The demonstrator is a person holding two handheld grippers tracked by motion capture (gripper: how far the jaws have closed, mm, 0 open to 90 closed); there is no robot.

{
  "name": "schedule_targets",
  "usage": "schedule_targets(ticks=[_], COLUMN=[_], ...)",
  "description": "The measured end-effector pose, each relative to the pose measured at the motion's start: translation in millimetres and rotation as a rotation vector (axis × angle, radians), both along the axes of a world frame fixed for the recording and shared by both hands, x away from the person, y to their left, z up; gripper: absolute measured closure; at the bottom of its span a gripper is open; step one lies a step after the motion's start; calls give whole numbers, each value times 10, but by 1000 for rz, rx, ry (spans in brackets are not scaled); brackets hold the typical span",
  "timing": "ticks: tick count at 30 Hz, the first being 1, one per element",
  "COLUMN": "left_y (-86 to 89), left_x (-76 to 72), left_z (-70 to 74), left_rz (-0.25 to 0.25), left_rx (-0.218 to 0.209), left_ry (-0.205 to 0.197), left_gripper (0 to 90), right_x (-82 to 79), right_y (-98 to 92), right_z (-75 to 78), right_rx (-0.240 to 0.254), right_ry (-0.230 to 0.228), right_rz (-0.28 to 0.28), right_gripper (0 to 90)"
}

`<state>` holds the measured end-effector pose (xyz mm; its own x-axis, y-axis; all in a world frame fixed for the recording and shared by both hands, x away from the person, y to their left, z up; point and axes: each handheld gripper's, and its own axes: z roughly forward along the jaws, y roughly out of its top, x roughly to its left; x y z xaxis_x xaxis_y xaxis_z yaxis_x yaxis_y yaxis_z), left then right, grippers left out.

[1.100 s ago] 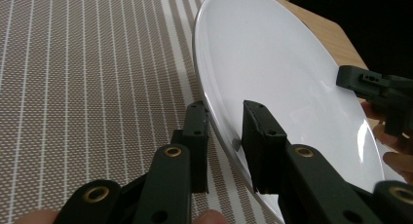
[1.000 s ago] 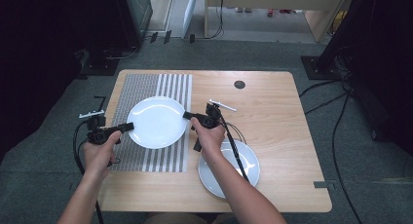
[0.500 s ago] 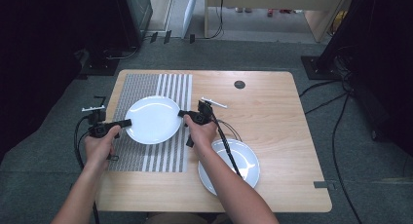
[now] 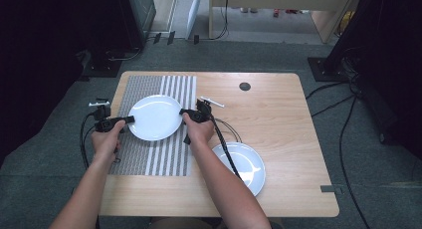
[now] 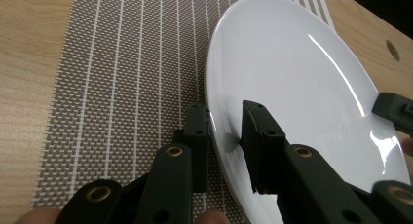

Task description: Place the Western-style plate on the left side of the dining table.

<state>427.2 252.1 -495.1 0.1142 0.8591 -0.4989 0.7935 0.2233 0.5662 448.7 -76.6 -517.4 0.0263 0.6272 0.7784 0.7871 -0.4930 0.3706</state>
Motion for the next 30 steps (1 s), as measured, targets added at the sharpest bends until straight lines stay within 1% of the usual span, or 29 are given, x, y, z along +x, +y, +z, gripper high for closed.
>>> schedule_targets(ticks=[4,8,15,17,20,24,28,30], left_y=[-2,-17,-36,-45,-56,-72,-89,-88], left_x=[43,81,158,175,186,186,155,151], left_z=[-24,-31,-22,-18,-30,-50,-44,-56], left_rz=[-10,3,-5,-3,-1,-13,-15,-18], left_rx=[-1,1,3,11,18,23,22,27], left_ry=[2,-10,-10,-9,-1,9,4,10], left_gripper=[743,743,737,736,736,733,734,733], right_x=[63,104,149,165,177,180,169,166], right_y=[-8,-9,-24,-25,-21,-32,-50,-52], right_z=[-46,-78,-62,-56,-57,-82,-112,-116], right_rx=[9,21,24,24,9,-9,-9,-14], right_ry=[10,12,5,5,-2,0,4,0], right_rz=[-16,-22,-39,-41,-35,-26,-25,-21], right_gripper=[871,872,874,874,872,870,868,867])
